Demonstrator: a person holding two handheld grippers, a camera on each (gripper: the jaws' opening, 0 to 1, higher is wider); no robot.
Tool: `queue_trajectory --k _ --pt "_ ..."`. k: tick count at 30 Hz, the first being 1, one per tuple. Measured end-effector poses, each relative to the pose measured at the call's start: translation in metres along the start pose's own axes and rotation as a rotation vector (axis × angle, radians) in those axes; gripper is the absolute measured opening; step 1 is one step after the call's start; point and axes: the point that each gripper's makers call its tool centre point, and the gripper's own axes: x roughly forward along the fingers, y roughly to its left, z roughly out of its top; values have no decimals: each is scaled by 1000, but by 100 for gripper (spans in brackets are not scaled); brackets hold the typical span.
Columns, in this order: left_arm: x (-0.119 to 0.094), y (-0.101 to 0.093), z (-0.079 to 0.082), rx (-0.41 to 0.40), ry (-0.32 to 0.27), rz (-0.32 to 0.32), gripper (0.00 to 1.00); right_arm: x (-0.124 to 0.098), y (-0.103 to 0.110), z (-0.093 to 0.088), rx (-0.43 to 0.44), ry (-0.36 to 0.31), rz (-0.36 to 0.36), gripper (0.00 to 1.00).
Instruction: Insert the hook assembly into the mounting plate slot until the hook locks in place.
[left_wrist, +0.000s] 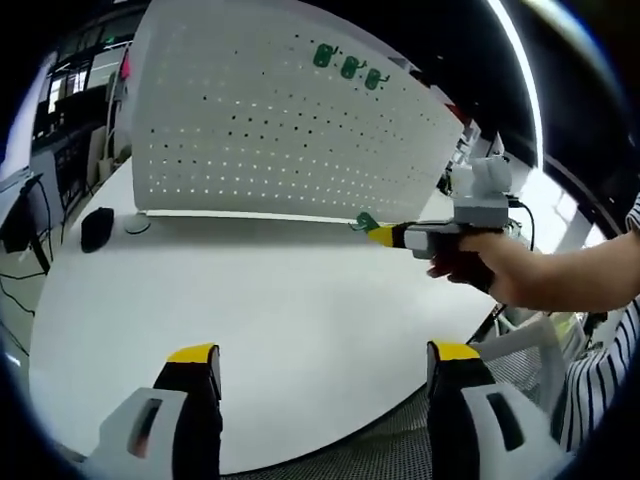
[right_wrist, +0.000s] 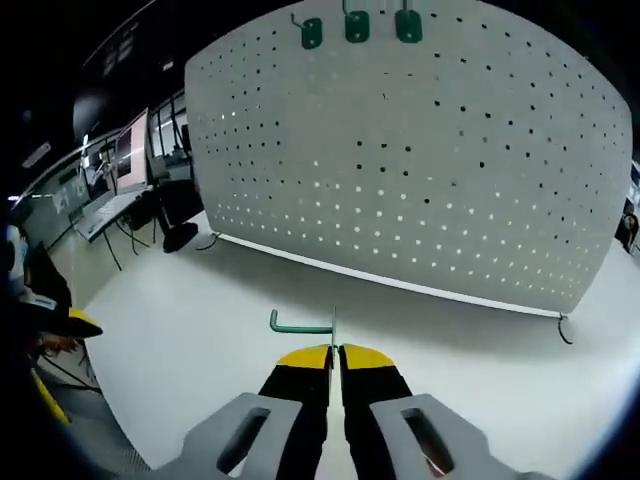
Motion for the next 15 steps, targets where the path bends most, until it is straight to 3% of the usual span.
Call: queue_trajectory --k 6,15 --pt "0 3 2 0 33 17 87 -14 14 6 0 -49 34 1" --pt "-3 -7 35 -112 -29 -35 88 -34 36 12 7 -97 94 1"
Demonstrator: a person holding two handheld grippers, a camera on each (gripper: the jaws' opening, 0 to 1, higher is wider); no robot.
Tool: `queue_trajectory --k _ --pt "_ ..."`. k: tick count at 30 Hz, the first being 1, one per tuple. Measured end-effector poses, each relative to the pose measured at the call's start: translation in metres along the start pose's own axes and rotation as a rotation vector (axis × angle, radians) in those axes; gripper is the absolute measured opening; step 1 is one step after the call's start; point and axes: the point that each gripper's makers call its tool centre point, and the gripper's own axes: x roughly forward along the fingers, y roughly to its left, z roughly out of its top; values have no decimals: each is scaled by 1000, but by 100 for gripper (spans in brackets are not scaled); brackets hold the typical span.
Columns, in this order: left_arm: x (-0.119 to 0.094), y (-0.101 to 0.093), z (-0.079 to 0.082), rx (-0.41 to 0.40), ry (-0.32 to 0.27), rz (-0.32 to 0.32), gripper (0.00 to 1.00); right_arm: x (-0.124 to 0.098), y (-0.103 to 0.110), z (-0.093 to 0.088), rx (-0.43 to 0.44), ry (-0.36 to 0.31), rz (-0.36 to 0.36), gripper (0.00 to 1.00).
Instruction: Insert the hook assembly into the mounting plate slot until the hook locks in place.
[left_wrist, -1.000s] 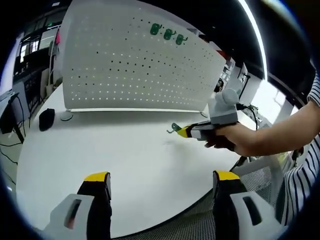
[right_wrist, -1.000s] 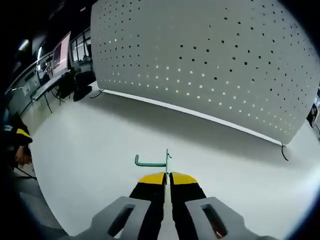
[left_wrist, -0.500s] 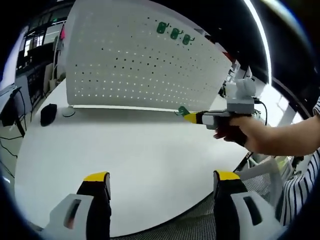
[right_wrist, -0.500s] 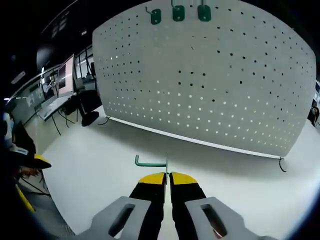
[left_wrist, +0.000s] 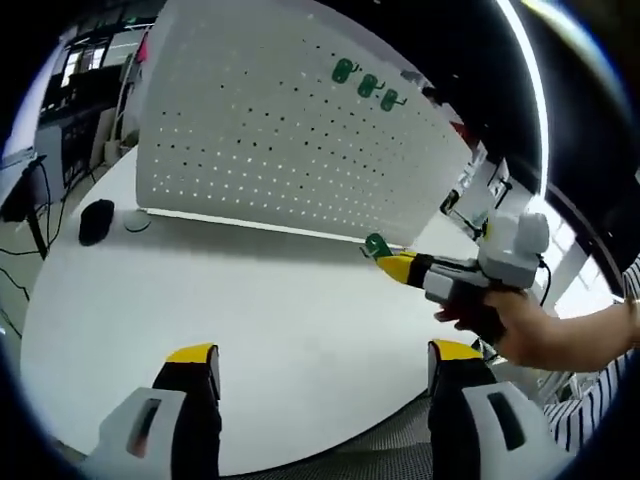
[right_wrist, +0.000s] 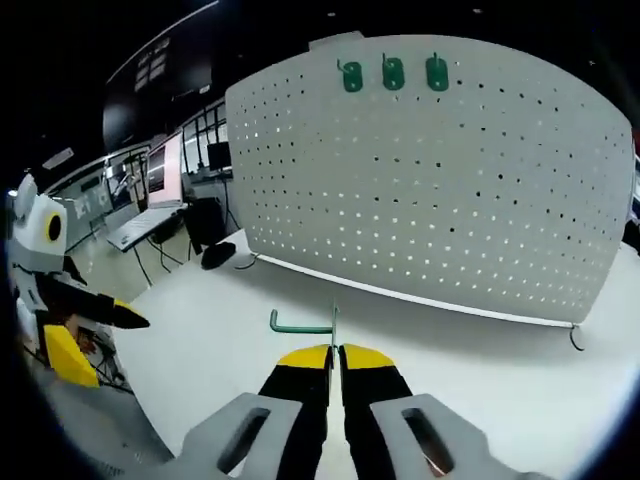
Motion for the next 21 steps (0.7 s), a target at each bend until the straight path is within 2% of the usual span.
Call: queue_trajectory --k 4,6,8,13,21 --pt "2 -5 12 9 -15 -5 87 -7 9 6 9 -33 24 1" --pt "6 -7 18 4 -24 -10 86 -10 16 11 8 -77 42 1" --pt "11 -12 25 1 -32 -22 86 -11 22 8 29 -67 53 1" --pt "20 -27 38 30 -42 -44 86 -20 40 16 50 -101 95 1" --pt "26 -40 49 14 -52 -92 80 -26 55 25 92 -146 150 1"
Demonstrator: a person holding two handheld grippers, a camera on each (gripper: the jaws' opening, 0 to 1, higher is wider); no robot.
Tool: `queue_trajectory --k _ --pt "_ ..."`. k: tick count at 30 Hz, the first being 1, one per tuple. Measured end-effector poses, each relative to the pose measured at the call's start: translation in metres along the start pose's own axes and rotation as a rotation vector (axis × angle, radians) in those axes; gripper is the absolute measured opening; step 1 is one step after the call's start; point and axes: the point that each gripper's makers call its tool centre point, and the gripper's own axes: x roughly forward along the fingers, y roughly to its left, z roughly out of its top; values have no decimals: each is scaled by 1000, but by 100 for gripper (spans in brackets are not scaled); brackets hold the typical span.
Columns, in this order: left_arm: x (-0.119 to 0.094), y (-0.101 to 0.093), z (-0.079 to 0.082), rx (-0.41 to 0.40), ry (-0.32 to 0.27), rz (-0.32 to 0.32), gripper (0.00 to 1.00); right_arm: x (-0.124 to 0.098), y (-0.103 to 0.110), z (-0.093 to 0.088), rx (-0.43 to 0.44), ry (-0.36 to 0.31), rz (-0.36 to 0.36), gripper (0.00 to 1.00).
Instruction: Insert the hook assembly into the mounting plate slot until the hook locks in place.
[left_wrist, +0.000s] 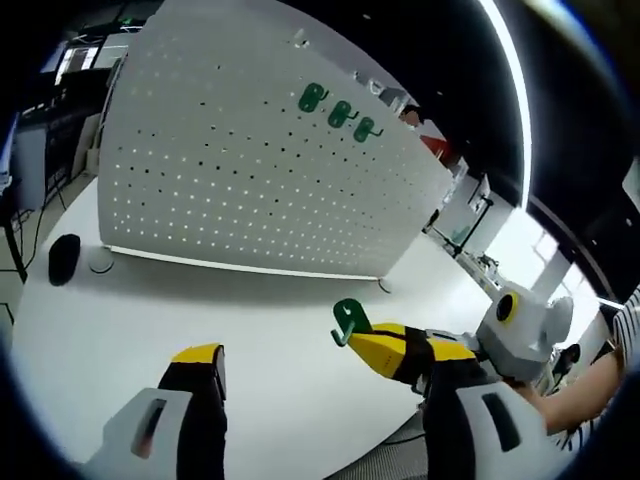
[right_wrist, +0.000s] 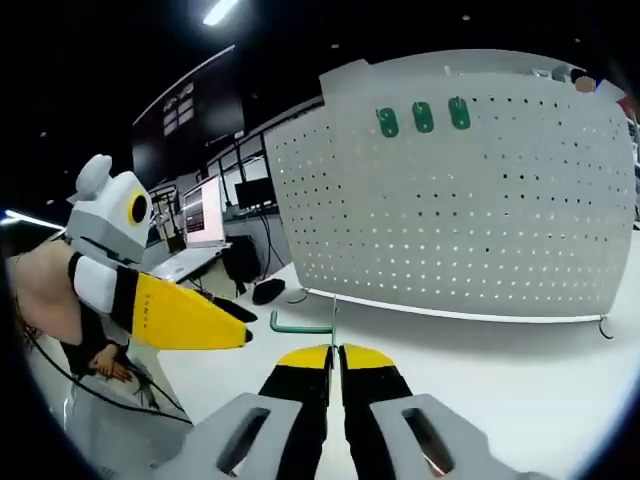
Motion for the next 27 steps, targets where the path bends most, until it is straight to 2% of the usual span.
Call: queue_trajectory --k 7,11,14,27 --pt "3 -9 1 -37 -9 -44 72 -1 10 3 40 -22 31 1" --pt "3 -16 3 -16 -20 -73 60 -3 15 6 57 -36 47 1" --pt "4 -19 4 -24 -21 -84 58 -5 19 10 70 -50 62 1" --pt "2 -28 12 -58 -67 -135 26 -9 25 18 83 -80 82 1"
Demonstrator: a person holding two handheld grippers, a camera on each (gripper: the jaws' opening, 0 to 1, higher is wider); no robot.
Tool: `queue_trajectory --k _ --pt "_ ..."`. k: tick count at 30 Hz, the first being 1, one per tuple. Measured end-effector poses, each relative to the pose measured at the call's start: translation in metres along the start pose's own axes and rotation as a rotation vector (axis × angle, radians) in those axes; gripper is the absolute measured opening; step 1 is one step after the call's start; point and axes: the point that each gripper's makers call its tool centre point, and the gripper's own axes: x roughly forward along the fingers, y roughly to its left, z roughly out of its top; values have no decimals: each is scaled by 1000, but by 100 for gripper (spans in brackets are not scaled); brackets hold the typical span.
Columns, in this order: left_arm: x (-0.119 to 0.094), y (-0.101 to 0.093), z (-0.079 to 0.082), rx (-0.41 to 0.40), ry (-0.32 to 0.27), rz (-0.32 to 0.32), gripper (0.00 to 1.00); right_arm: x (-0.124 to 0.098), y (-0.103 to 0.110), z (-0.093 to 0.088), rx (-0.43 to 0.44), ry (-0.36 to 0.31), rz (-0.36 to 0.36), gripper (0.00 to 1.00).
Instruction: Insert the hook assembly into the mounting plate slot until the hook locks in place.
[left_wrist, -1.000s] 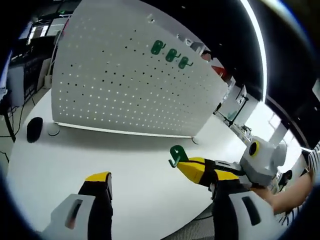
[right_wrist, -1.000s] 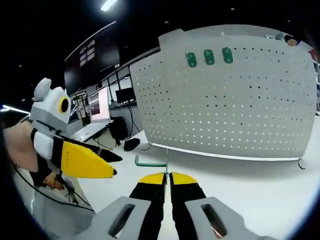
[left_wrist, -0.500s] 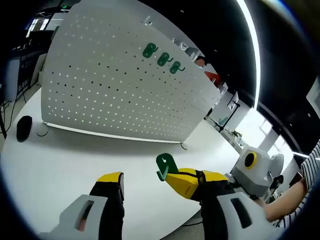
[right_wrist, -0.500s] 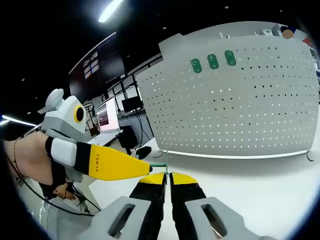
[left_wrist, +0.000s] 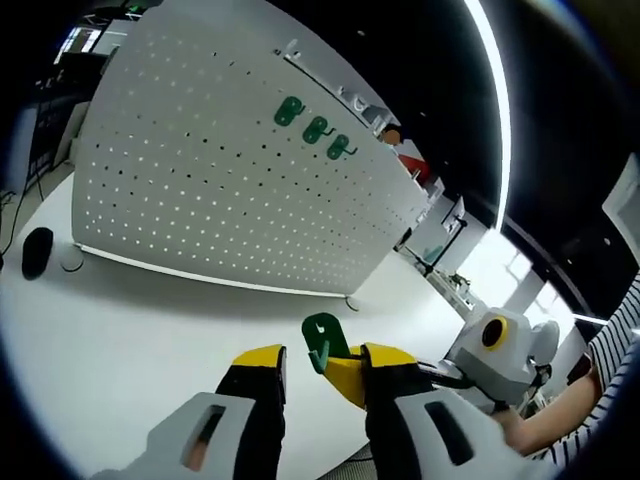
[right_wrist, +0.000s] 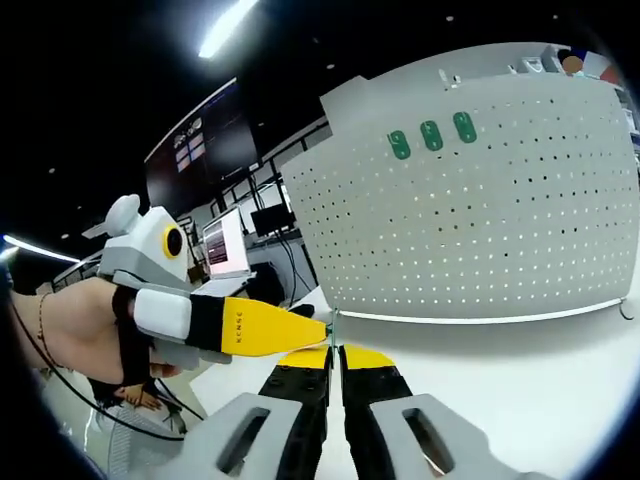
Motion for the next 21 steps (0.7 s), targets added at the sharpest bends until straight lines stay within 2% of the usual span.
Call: queue_trajectory --k 6,14,17,21 --pt "0 -5 -1 -9 0 -20 15 0 1 0 0 -2 6 1" --pt "-1 -1 1 -30 -18 -8 7 -2 -1 3 10 -6 13 1" --pt "-1 -3 2 -69 -31 -23 6 -3 -1 5 8 -18 7 1" --pt "-2 -5 4 -53 -28 -26 5 -3 1 7 2 -24 12 1"
